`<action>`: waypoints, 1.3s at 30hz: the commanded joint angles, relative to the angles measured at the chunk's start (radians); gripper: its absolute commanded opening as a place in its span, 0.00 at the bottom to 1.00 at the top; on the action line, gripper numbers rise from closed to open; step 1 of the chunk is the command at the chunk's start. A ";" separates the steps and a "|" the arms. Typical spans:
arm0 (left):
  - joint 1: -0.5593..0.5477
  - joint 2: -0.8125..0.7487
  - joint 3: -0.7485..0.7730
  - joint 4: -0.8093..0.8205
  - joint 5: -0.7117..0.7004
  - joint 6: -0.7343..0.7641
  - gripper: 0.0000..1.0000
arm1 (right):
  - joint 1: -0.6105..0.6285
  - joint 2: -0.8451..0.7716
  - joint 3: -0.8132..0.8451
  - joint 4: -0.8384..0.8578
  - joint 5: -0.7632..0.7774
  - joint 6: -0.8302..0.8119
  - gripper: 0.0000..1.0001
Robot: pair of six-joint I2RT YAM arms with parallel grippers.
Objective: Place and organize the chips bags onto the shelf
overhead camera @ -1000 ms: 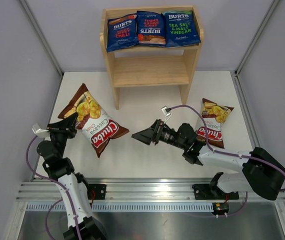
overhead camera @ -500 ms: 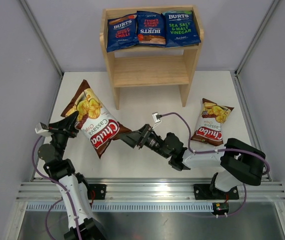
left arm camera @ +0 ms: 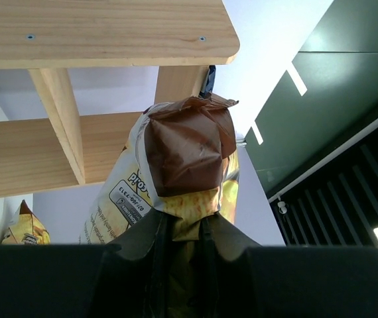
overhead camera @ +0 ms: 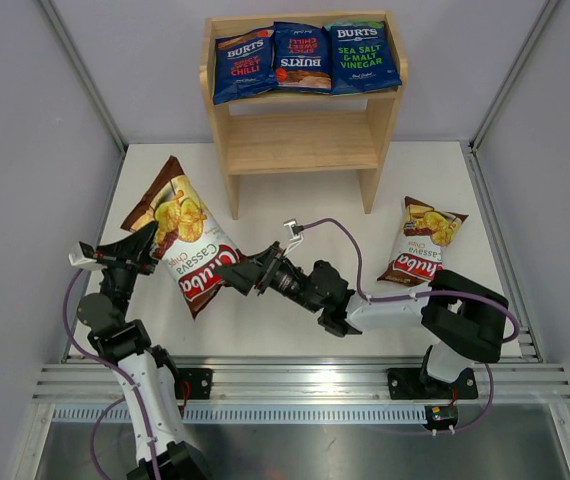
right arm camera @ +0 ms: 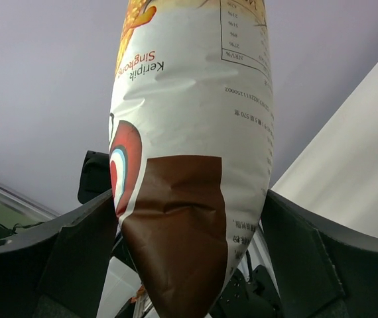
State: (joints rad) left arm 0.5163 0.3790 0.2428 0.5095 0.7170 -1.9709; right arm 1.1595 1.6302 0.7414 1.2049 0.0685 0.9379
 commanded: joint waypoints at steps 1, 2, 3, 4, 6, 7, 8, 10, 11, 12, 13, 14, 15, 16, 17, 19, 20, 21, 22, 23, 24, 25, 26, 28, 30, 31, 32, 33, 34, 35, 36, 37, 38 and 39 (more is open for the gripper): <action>-0.027 -0.020 0.016 0.099 0.065 -0.140 0.00 | 0.017 -0.001 0.082 0.053 0.016 -0.070 0.89; -0.030 -0.020 0.015 0.100 0.067 -0.140 0.00 | 0.017 -0.006 0.082 0.054 0.013 -0.085 0.86; -0.035 -0.022 0.010 0.100 0.067 -0.140 0.00 | 0.017 -0.007 0.079 0.064 0.010 -0.096 0.83; -0.035 -0.022 0.006 0.098 0.067 -0.138 0.00 | 0.016 -0.015 0.078 0.067 0.001 -0.114 0.77; -0.038 -0.025 0.000 0.093 0.070 -0.129 0.00 | 0.017 -0.021 0.070 0.074 -0.010 -0.131 0.57; -0.036 -0.023 0.004 0.075 0.071 -0.115 0.00 | 0.017 -0.027 0.066 0.074 -0.022 -0.136 0.52; -0.038 -0.023 0.013 0.057 0.073 -0.070 0.09 | 0.017 -0.030 0.056 0.077 -0.033 -0.145 0.49; -0.038 -0.011 0.048 -0.044 0.081 0.012 0.33 | 0.016 -0.046 0.039 0.088 -0.061 -0.155 0.39; -0.038 -0.003 0.100 -0.086 0.084 0.115 0.45 | 0.017 -0.053 0.020 0.088 -0.062 -0.157 0.38; -0.036 0.001 0.136 -0.132 0.085 0.168 0.51 | 0.019 -0.061 0.010 0.088 -0.062 -0.157 0.37; -0.036 0.004 0.165 -0.223 0.085 0.219 0.58 | 0.017 -0.067 0.000 0.087 -0.056 -0.160 0.34; -0.039 0.003 0.221 -0.268 0.079 0.304 0.67 | 0.017 -0.085 -0.019 0.085 -0.053 -0.165 0.33; -0.038 0.000 0.245 -0.302 0.069 0.341 0.84 | 0.016 -0.093 -0.026 0.081 -0.050 -0.168 0.31; -0.038 -0.005 0.268 -0.371 0.055 0.375 0.90 | 0.017 -0.113 -0.034 0.076 -0.046 -0.174 0.27; -0.038 -0.006 0.294 -0.408 0.049 0.447 0.96 | 0.017 -0.124 -0.048 0.073 -0.045 -0.175 0.27; -0.039 0.000 0.369 -0.550 0.029 0.529 0.99 | 0.016 -0.163 -0.059 0.039 -0.038 -0.185 0.26; -0.038 0.011 0.397 -0.616 0.016 0.629 0.99 | 0.016 -0.179 -0.071 0.022 -0.030 -0.186 0.25; -0.038 0.020 0.461 -0.687 -0.002 0.685 0.99 | 0.017 -0.194 -0.079 -0.004 -0.021 -0.186 0.24; -0.038 0.027 0.490 -0.824 -0.054 0.740 0.99 | 0.016 -0.223 -0.091 -0.013 0.003 -0.180 0.20; -0.038 0.041 0.510 -0.883 -0.082 0.826 0.99 | 0.016 -0.237 -0.115 -0.025 0.020 -0.174 0.19; -0.038 0.043 0.523 -0.926 -0.118 0.852 0.99 | 0.016 -0.253 -0.125 -0.057 0.049 -0.166 0.18; -0.038 0.047 0.517 -0.933 -0.125 0.872 0.99 | 0.016 -0.280 -0.134 -0.070 0.056 -0.163 0.17; -0.038 0.054 0.504 -0.931 -0.129 0.874 0.99 | 0.016 -0.294 -0.149 -0.088 0.065 -0.159 0.16; -0.038 0.066 0.472 -0.919 -0.137 0.882 0.99 | 0.016 -0.331 -0.169 -0.094 0.088 -0.146 0.11; -0.038 0.084 0.471 -0.937 -0.178 0.915 0.99 | 0.017 -0.381 -0.191 -0.129 0.109 -0.142 0.11; -0.039 0.089 0.472 -0.944 -0.194 0.928 0.99 | 0.016 -0.400 -0.198 -0.148 0.113 -0.143 0.11; -0.036 0.096 0.477 -0.956 -0.208 0.958 0.99 | 0.016 -0.420 -0.212 -0.189 0.123 -0.145 0.11; -0.035 0.110 0.487 -0.985 -0.243 0.978 0.99 | 0.014 -0.462 -0.218 -0.214 0.154 -0.146 0.10; -0.036 0.116 0.501 -0.997 -0.257 1.016 0.99 | 0.012 -0.484 -0.227 -0.238 0.174 -0.142 0.10; -0.036 0.123 0.506 -1.000 -0.261 1.035 0.99 | 0.006 -0.507 -0.249 -0.278 0.192 -0.137 0.10; -0.035 0.129 0.510 -1.008 -0.255 1.059 0.99 | -0.015 -0.529 -0.261 -0.292 0.211 -0.122 0.09; -0.036 0.150 0.518 -1.022 -0.257 1.108 0.99 | -0.035 -0.565 -0.295 -0.295 0.211 -0.058 0.09; -0.035 0.158 0.523 -1.032 -0.255 1.132 0.99 | -0.049 -0.581 -0.307 -0.277 0.203 -0.027 0.09; -0.035 0.162 0.523 -1.042 -0.246 1.155 0.99 | -0.066 -0.602 -0.316 -0.280 0.189 0.014 0.09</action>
State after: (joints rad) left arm 0.4789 0.5224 0.7189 -0.5045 0.4919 -0.9527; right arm 1.1339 1.0969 0.4473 0.8902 0.1959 0.8490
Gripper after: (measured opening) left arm 0.988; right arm 0.393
